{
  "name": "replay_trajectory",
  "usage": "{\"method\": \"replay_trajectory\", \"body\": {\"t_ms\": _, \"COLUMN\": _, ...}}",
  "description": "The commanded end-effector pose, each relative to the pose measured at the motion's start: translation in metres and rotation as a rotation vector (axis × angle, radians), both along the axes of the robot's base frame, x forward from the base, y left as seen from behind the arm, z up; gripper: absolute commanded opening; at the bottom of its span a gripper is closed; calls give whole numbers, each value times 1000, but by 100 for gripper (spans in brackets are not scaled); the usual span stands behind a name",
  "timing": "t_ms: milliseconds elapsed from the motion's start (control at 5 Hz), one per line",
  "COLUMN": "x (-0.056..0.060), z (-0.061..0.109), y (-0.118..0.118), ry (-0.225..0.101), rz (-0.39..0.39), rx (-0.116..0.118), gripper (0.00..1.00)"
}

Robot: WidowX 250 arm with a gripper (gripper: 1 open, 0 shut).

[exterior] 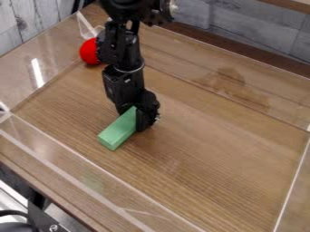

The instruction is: Put the green stick in the brown bowl

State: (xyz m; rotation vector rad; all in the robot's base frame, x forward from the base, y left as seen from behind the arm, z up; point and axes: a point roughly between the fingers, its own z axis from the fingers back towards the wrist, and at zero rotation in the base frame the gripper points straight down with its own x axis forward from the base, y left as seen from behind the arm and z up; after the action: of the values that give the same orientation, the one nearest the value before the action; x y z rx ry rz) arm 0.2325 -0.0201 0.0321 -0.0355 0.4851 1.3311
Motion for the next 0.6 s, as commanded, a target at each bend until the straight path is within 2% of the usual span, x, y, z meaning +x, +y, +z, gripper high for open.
{"method": "replay_trajectory", "body": {"t_ms": 0, "x": 3, "z": 22, "y": 1, "ry": -18, "rz": 23, "rx": -6, "gripper": 0}}
{"method": "replay_trajectory", "body": {"t_ms": 400, "x": 19, "z": 36, "y": -8, "ry": -6, "rz": 30, "rx": -21, "gripper": 0}}
